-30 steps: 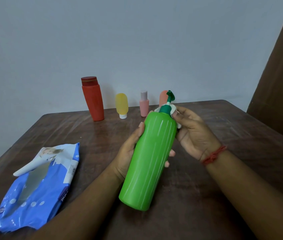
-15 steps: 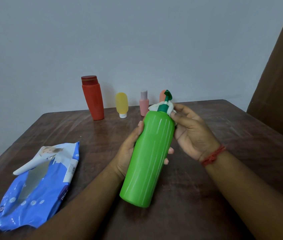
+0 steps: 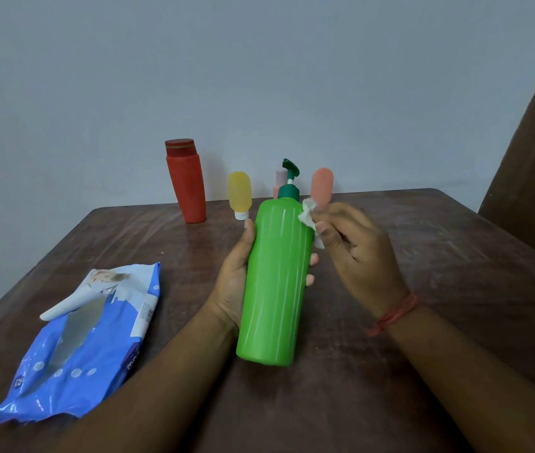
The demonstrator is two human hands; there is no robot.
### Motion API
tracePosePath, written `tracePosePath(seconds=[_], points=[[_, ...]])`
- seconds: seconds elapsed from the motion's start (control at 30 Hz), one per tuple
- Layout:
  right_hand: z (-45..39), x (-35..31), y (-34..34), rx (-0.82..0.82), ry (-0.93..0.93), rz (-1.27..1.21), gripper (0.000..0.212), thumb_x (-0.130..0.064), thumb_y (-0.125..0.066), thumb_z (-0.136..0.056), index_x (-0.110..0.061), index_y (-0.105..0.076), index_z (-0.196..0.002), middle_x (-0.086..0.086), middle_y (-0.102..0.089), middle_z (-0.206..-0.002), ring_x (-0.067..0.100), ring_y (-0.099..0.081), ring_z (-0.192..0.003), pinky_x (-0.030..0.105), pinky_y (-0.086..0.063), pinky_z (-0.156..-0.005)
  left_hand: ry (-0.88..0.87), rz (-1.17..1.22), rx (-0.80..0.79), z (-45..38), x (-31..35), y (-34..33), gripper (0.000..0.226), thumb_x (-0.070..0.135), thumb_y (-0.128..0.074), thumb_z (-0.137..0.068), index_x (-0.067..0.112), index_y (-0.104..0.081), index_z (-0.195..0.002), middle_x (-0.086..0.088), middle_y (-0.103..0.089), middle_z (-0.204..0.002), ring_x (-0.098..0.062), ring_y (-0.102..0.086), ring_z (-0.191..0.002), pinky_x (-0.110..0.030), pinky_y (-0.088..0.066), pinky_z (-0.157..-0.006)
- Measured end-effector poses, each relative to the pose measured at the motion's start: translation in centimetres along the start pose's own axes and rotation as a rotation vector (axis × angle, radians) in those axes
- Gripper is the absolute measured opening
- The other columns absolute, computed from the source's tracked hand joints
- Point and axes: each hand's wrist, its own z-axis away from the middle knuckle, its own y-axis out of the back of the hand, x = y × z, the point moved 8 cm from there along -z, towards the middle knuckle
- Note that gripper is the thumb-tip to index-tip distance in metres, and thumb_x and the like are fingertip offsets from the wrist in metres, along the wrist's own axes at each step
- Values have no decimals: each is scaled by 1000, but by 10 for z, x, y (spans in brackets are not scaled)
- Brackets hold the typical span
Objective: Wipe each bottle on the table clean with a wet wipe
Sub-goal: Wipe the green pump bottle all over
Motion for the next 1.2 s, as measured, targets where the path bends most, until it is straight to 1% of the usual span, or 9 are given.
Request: tracePosePath(seconds=[0.13, 0.3, 0.4, 0.53, 0.67, 0.8, 1.0, 1.1, 1.2], points=[[0, -6, 4, 75, 25, 58, 6, -7, -73, -91, -3, -74, -96, 6, -69, -103, 10, -64, -100, 16, -46, -93, 28, 24, -49, -1, -4, -3, 88, 75, -38, -86, 6, -59, -137, -20, -62, -125, -33, -67, -102, -46, -58, -84], [-2, -3, 6, 92, 13, 112, 7, -11, -71, -92, -5, -73, -95, 5, -66, -109, 22, -63, -104, 41, -53, -91, 97, -33, -62, -2, -11, -1, 91, 80, -31, -85, 7, -66, -128, -16, -65, -116, -29, -67, -94, -44, -59, -76], [-3, -12, 3, 63, 40, 148, 6, -4, -71, -90, -2, -72, -96, 9, -62, -117, 18, -60, -109, 31, -50, -97, 69, -58, -52, -4, -8, 0, 90, 79, -25, -87, 10, -69, -124, -15, -66, -111, -27, -67, -90, -41, -59, -72], [-3, -28, -1, -24, 194, 190, 5, 1, -69, -90, -1, -71, -93, 7, -69, -96, 22, -62, -94, 28, -47, -89, 42, -74, -29, -4, -6, 0, 84, 75, -22, -90, 15, -72, -120, -14, -68, -108, -27, -68, -86, -39, -59, -68], [-5, -16, 6, 31, 81, 182, 10, 5, -67, -90, -3, -70, -94, 8, -66, -96, 23, -63, -91, 36, -52, -83, 45, -84, -31, -5, -6, -4, 78, 66, -22, -94, 12, -74, -117, -14, -68, -108, -29, -68, -85, -39, -58, -67], [4, -30, -6, -40, 246, 189, 11, 4, -65, -91, 1, -73, -99, 11, -66, -97, 24, -61, -92, 34, -50, -86, -2, -56, -7, -1, -1, -2, 71, 63, -28, -92, 15, -76, -113, -14, -70, -105, -31, -69, -82, -40, -59, -66], [-3, -11, 7, 128, 97, 250, 12, -2, -67, -91, -4, -74, -100, 9, -63, -97, 25, -59, -92, 41, -50, -83, 75, -92, -53, -3, -8, -4, 77, 68, -29, -93, 11, -70, -124, -17, -66, -114, -31, -68, -91, -41, -59, -71], [-3, -6, 14, 222, -50, 187, 9, -11, -69, -92, -9, -74, -99, 6, -62, -97, 26, -61, -92, 43, -52, -81, 100, -110, -65, -3, -12, -8, 76, 68, -32, -91, 11, -68, -125, -17, -66, -115, -31, -69, -90, -42, -59, -71], [-1, -24, 4, 124, 99, 217, 13, -5, -67, -93, -7, -75, -104, 7, -64, -95, 25, -60, -90, 34, -49, -86, 59, -129, -28, -3, -10, -7, 73, 67, -27, -93, 16, -72, -120, -13, -70, -110, -30, -70, -86, -41, -59, -68]])
